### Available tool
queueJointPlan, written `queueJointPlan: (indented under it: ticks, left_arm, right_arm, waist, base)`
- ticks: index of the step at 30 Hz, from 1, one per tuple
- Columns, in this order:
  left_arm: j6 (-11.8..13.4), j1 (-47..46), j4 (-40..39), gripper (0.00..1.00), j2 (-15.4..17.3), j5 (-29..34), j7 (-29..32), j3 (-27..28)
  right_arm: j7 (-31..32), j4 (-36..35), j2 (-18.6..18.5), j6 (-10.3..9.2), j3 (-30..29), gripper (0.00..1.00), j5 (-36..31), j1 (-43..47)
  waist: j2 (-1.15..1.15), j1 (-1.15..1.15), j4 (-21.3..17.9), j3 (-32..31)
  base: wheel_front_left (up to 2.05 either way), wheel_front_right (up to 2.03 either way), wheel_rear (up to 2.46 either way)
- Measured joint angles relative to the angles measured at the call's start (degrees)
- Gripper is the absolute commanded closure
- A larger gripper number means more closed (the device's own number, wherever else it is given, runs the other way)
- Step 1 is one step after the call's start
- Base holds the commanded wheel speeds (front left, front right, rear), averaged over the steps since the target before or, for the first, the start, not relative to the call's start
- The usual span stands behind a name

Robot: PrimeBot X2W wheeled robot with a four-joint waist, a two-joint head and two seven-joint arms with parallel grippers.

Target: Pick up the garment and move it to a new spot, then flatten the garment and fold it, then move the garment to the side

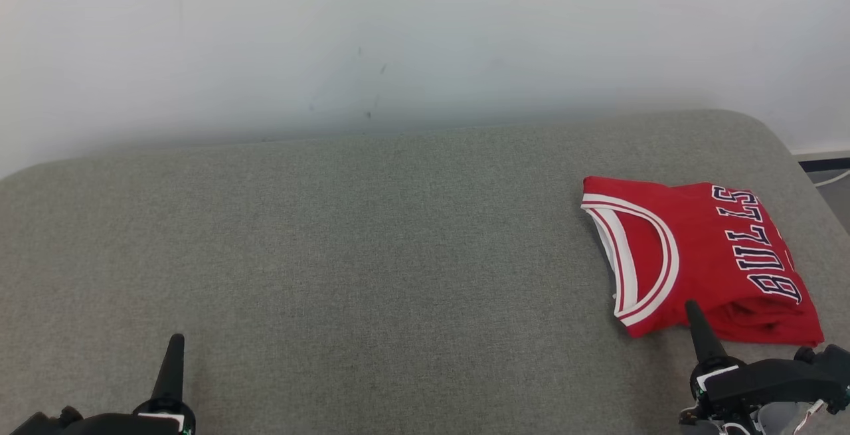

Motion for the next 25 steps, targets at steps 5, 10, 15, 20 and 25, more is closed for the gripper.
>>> queueJointPlan:
  ticks: [5, 10, 15, 20, 25]
  left_arm:
    - [-0.7, -0.1, 0.2, 1.00, -0.2, -3.8, 1.0, 1.0]
    - [-1.0, -0.1, 0.3, 1.00, -0.4, -7.4, 1.9, 1.8]
    - [-1.3, -0.4, 0.5, 1.00, -0.6, -11.1, 2.8, 2.8]
    - [-1.7, -0.5, 0.6, 1.00, -0.9, -14.8, 3.6, 3.6]
    - [-2.3, -0.7, 0.8, 1.00, -1.1, -18.5, 4.6, 4.6]
  right_arm:
    - [0.9, 0.1, 0.1, 0.41, -0.4, 1.00, 4.0, -0.1]
    - [1.9, 0.1, 0.3, 0.96, -0.9, 1.00, 8.0, -0.7]
    - [2.8, 0.2, 0.5, 1.45, -1.4, 1.00, 11.9, -1.0]
    - [3.5, 0.3, 0.7, 1.98, -1.9, 1.00, 15.9, -1.0]
    - [4.5, 0.3, 0.9, 2.43, -2.3, 1.00, 20.0, -1.3]
  waist:
    - [0.00, 0.00, -0.4, 0.0]
    - [0.00, 0.00, -0.7, 0.1]
    - [0.00, 0.00, -1.1, 0.1]
    - [0.00, -0.01, -1.4, 0.2]
    - [0.00, -0.01, -1.8, 0.2]
  base:
    - [0.00, 0.00, 0.00]
    - [0.00, 0.00, 0.00]
    - [0.00, 0.00, 0.00]
    - [0.00, 0.00, 0.00]
    - [0.00, 0.00, 0.00]
